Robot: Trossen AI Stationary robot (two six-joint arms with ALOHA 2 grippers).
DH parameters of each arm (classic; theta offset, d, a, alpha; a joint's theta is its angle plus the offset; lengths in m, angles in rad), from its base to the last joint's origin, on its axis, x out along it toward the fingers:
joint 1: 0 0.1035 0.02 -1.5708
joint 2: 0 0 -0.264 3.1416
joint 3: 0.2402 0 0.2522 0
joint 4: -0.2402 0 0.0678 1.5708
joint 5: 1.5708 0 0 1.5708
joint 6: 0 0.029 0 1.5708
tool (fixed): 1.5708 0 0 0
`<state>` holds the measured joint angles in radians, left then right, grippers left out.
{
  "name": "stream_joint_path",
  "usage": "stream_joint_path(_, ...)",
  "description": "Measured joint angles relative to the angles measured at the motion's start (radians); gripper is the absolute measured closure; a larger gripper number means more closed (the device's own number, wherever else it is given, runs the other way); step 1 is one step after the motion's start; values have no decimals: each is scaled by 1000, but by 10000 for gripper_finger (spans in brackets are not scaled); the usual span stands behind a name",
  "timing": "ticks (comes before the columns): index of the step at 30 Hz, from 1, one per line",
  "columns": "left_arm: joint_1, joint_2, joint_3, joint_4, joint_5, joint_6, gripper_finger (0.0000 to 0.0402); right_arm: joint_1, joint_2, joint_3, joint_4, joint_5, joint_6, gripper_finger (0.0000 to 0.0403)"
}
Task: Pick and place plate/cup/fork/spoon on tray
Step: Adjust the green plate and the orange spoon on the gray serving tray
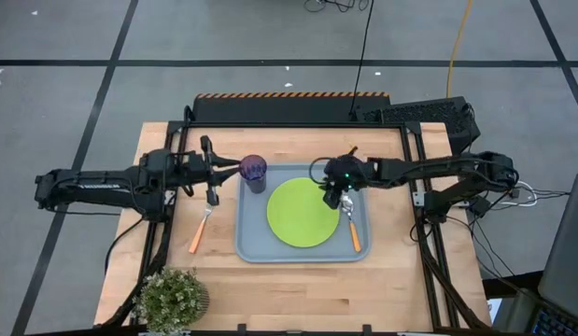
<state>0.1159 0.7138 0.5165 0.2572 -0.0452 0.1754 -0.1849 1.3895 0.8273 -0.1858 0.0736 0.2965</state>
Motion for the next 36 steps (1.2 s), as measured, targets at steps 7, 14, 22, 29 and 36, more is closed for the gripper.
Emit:
stream_joint_path(7,75,3,2,8,-5,51,327,-18,1,132,-323,124,78,259)
stream_joint_path(14,133,-8,17,13,37,63,327,-17,90,100,-293,159,141,259)
stream_joint_path(22,157,-37,17,106,179,37,327,-36,145,188,-184,191,24,259)
stream_joint_path(29,157,-33,17,160,179,-7,327,-42,141,215,-142,260,-105,259)
stream_joint_path(36,157,-33,17,194,179,-33,327,-53,141,215,-141,237,-149,259)
